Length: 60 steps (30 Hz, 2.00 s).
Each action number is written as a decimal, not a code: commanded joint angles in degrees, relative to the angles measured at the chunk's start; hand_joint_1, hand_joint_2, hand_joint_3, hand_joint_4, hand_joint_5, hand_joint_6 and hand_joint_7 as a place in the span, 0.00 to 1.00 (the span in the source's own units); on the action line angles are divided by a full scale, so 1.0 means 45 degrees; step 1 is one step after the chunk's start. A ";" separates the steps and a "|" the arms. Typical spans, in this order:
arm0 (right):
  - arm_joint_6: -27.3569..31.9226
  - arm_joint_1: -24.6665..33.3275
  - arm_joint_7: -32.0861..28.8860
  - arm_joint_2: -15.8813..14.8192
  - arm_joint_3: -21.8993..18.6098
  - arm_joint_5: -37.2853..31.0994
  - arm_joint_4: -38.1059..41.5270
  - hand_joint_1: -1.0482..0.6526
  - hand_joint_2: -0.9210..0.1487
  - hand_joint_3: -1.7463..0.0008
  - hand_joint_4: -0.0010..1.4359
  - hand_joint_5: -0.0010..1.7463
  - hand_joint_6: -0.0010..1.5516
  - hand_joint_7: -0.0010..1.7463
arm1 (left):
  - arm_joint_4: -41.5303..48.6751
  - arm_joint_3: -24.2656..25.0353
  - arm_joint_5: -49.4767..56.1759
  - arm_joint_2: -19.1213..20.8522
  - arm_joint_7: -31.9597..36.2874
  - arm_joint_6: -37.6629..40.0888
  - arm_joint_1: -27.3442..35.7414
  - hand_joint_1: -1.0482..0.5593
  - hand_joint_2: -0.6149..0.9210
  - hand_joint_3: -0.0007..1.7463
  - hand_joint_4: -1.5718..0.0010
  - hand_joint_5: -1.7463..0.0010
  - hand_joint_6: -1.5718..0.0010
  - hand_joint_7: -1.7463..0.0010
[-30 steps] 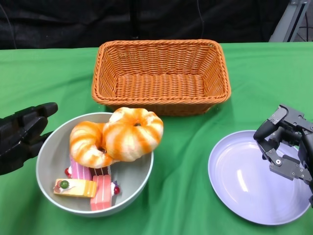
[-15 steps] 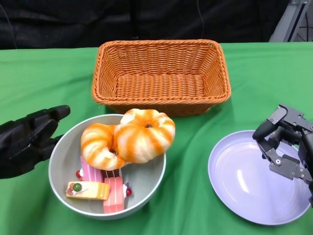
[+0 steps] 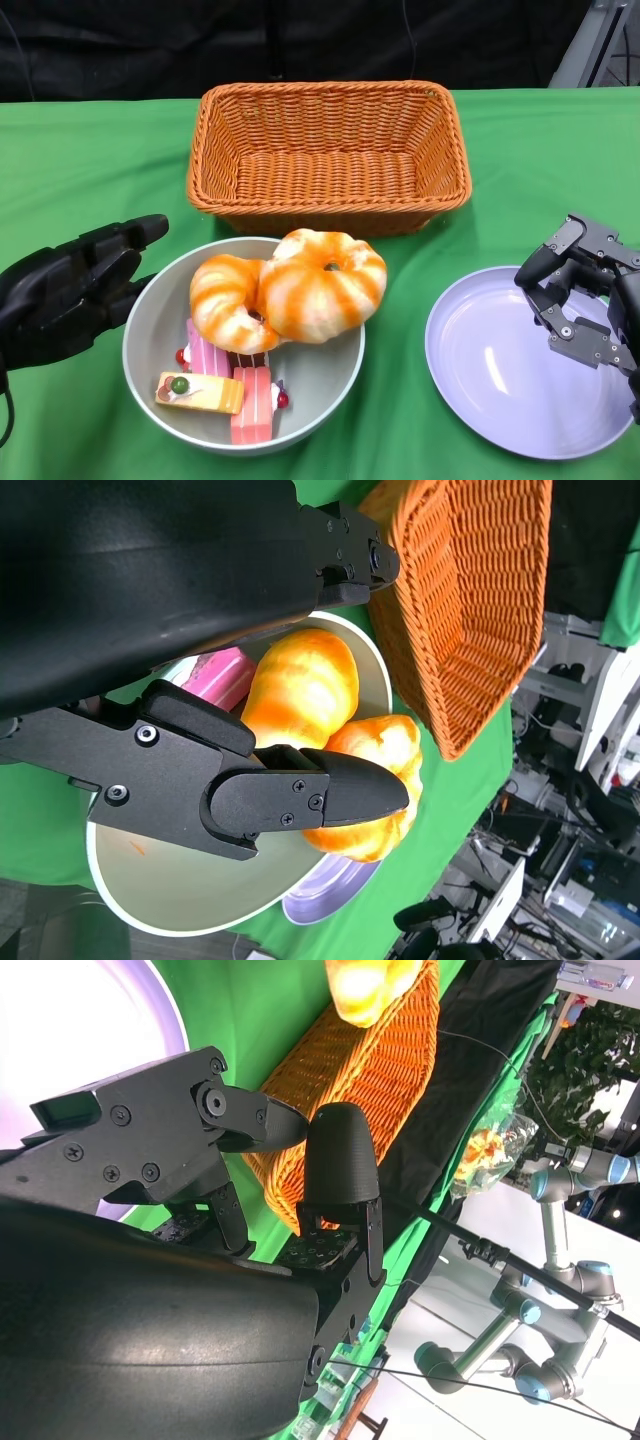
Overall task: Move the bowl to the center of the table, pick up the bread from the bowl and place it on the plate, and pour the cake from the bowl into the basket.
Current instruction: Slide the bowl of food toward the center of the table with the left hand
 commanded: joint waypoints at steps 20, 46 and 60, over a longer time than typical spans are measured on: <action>-0.0055 -0.0077 -0.0115 -0.0193 0.0005 -0.0066 0.0010 0.56 0.21 0.58 0.49 0.99 0.40 0.83 | -0.0696 0.0333 -0.0982 -0.0923 0.0779 0.0178 0.0443 0.20 1.00 0.27 0.99 0.99 0.98 0.99; -0.0184 -0.0071 -0.0044 -0.0237 0.0006 -0.0036 0.0062 0.58 0.22 0.56 0.48 0.92 0.40 0.79 | -0.1362 0.0773 -0.0374 -0.1440 0.3299 -0.2246 0.1162 0.22 1.00 0.23 0.91 0.97 0.90 0.98; -0.0146 -0.0039 0.0393 -0.0241 -0.0068 0.0467 -0.0017 0.62 0.19 0.57 0.48 0.90 0.41 0.75 | -0.1101 0.1123 -0.0019 -0.1268 0.3979 -0.3790 0.1365 0.25 1.00 0.21 0.82 0.96 0.83 0.98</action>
